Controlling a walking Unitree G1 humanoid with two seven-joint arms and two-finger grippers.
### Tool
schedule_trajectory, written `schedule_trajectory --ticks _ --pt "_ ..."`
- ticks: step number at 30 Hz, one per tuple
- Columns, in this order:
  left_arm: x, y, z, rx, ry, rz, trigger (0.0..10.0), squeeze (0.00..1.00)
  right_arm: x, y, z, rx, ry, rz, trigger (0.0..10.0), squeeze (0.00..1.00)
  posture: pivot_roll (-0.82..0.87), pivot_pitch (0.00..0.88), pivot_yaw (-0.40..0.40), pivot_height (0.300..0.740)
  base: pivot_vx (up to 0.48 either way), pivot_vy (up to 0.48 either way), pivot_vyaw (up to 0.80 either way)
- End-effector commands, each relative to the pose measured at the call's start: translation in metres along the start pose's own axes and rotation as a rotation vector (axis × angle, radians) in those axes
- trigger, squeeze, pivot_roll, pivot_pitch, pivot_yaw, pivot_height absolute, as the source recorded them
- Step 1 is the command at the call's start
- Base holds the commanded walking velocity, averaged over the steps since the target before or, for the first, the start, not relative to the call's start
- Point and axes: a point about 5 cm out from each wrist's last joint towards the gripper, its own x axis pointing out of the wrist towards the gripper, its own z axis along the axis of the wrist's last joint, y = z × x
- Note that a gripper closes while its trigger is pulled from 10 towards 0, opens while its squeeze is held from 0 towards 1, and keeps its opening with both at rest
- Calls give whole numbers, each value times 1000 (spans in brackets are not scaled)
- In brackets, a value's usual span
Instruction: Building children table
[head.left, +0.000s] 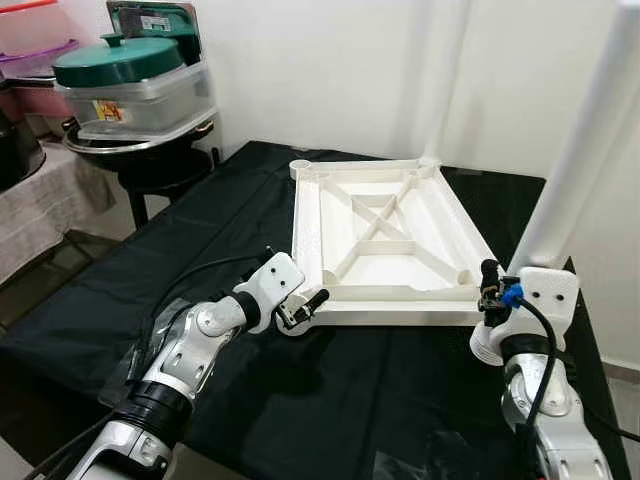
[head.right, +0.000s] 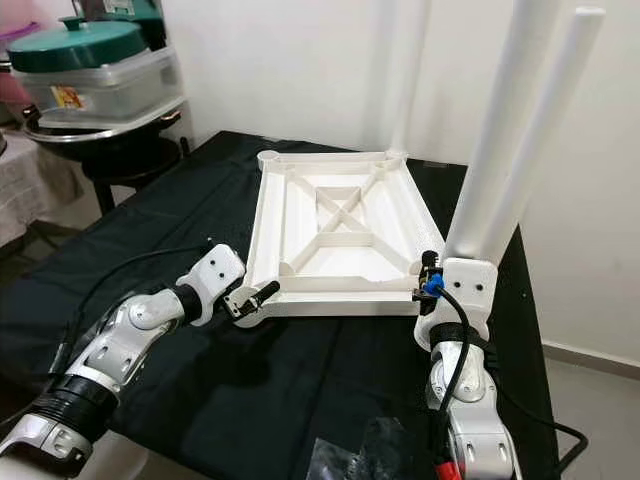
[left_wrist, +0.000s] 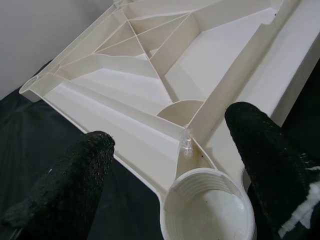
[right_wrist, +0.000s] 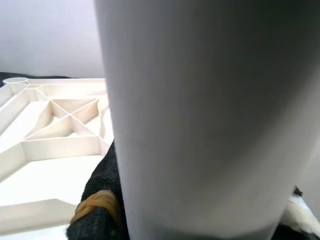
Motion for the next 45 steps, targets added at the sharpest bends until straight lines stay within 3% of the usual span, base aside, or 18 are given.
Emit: schedule_trajectory --ticks 1,15,25,29,34,45 --pt "2 3 7 25 -22 15 10000 0 -1 -8 -2 -15 10 -50 0 0 -43 0 29 740 0 0 0" --pt "7 -1 8 32 -17 23 10000 0 1 -13 -4 9 12 -81 0 0 -42 0 28 740 0 0 0" --pt "16 19 -2 -41 77 224 10000 0 0 10 6 42 -42 47 0 0 -44 0 22 740 0 0 0" --pt "21 13 1 -37 67 195 10000 0 0 15 9 53 -58 71 0 0 -49 0 23 740 0 0 0" --pt "23 -5 3 -5 38 95 10000 0 -1 17 10 58 -66 102 0 0 -58 0 24 740 0 0 0" --pt "20 -9 -1 21 23 129 10000 0 0 15 8 35 -60 103 0 0 -49 0 7 740 0 0 0"
